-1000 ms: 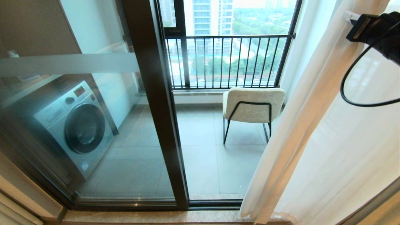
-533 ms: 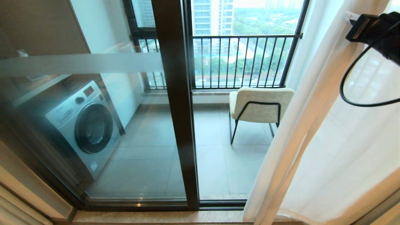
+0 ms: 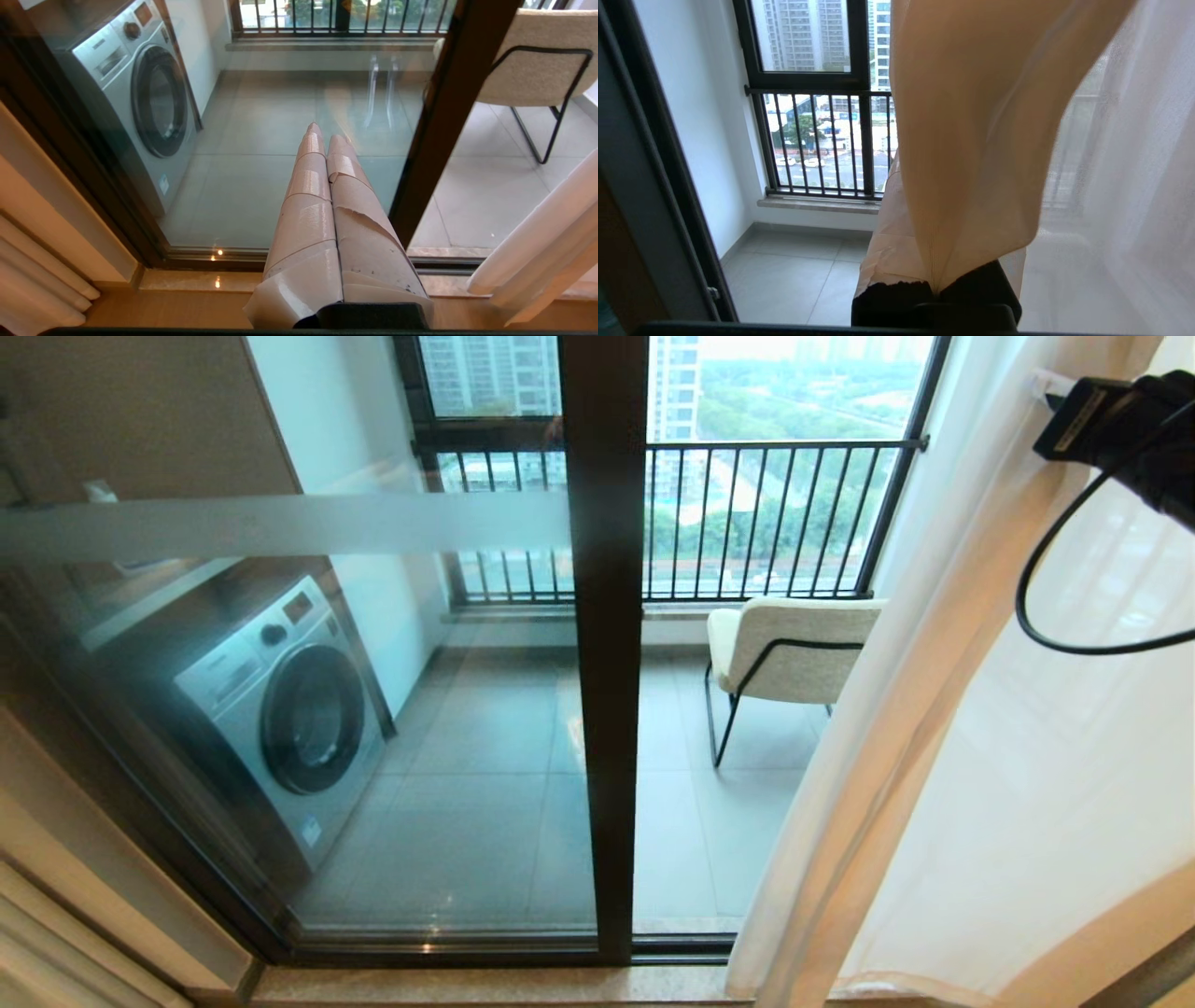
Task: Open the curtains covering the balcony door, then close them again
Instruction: Close the inner curtains on both sides
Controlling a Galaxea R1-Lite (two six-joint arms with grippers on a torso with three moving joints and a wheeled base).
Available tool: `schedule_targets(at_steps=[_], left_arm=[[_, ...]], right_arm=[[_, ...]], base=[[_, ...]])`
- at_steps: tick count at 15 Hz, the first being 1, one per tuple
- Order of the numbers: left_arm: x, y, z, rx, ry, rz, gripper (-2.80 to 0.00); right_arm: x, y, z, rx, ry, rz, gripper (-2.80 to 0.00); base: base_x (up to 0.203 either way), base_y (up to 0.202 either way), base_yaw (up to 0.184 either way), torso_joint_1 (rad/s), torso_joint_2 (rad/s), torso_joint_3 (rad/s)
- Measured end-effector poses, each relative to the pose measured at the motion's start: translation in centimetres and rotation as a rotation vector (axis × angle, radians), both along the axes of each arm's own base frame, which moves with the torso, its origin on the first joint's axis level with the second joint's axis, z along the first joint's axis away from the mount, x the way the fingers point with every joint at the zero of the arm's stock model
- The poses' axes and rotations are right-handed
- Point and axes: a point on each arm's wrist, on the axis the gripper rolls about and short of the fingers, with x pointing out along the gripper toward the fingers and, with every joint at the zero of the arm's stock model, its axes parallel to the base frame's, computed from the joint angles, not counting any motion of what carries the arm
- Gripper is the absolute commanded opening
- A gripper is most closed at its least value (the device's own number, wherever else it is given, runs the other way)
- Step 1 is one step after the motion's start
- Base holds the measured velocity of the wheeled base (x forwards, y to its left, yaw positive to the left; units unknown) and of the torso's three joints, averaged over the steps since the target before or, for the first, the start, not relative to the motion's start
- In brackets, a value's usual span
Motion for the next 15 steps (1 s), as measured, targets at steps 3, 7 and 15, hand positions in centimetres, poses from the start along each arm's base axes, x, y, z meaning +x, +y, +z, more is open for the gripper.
schedule_targets(at_steps=[3,7,15], left_arm=[[0.0,0.0,0.0,0.0,0.0,0.001,-2.8],[0.0,0.0,0.0,0.0,0.0,0.0,-2.8],[0.0,0.0,-0.01,0.0,0.001,0.0,-2.8]], right_arm=[[0.0,0.0,-0.01,0.0,0.001,0.0,-2.8],[0.0,0.0,0.0,-0.001,0.0,-0.001,-2.8],[0.0,0.0,0.0,-0.002,0.0,-0.001,-2.8]], base=[[0.0,0.184,0.002,0.005,0.0,0.005],[0.0,0.184,0.003,0.003,0.0,0.001],[0.0,0.185,0.002,0.005,0.0,0.003]])
